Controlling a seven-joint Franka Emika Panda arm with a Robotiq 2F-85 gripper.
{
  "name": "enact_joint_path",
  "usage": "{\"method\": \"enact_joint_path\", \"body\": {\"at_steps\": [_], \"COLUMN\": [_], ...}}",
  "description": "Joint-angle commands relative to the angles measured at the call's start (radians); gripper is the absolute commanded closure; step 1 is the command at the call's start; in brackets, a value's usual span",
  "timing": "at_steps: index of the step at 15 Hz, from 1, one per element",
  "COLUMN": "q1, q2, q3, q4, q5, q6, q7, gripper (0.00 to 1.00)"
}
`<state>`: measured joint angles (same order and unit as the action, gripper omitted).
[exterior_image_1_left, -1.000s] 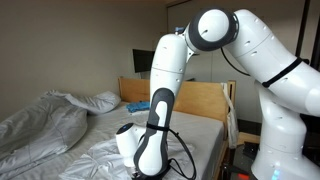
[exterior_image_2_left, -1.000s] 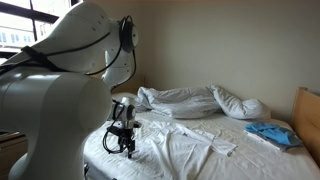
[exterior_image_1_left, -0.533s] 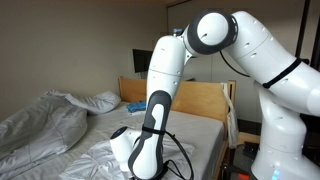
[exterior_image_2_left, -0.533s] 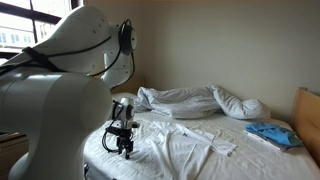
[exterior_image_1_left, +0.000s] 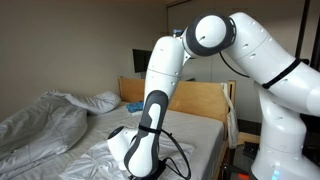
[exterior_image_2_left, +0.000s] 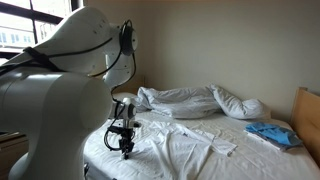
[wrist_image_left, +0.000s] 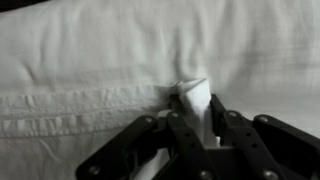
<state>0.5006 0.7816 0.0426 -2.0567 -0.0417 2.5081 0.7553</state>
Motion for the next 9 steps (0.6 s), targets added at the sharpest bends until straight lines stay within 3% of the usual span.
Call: {"method": "enact_joint_path", "body": {"at_steps": [1, 4, 9], "q1": [-0.014, -0.042, -0.124], "q2": [0.009, -0.025, -0.087], "q3": [-0.007, 0.001, 0.055], "q4": [0.001, -0.035, -0.111], "q5": [0.004, 0.021, 0.091], "q6": [-0.012, 0.019, 0.102], "q7": [-0.012, -0.025, -0.075], "gripper": [0.9, 0.95, 0.89]}}
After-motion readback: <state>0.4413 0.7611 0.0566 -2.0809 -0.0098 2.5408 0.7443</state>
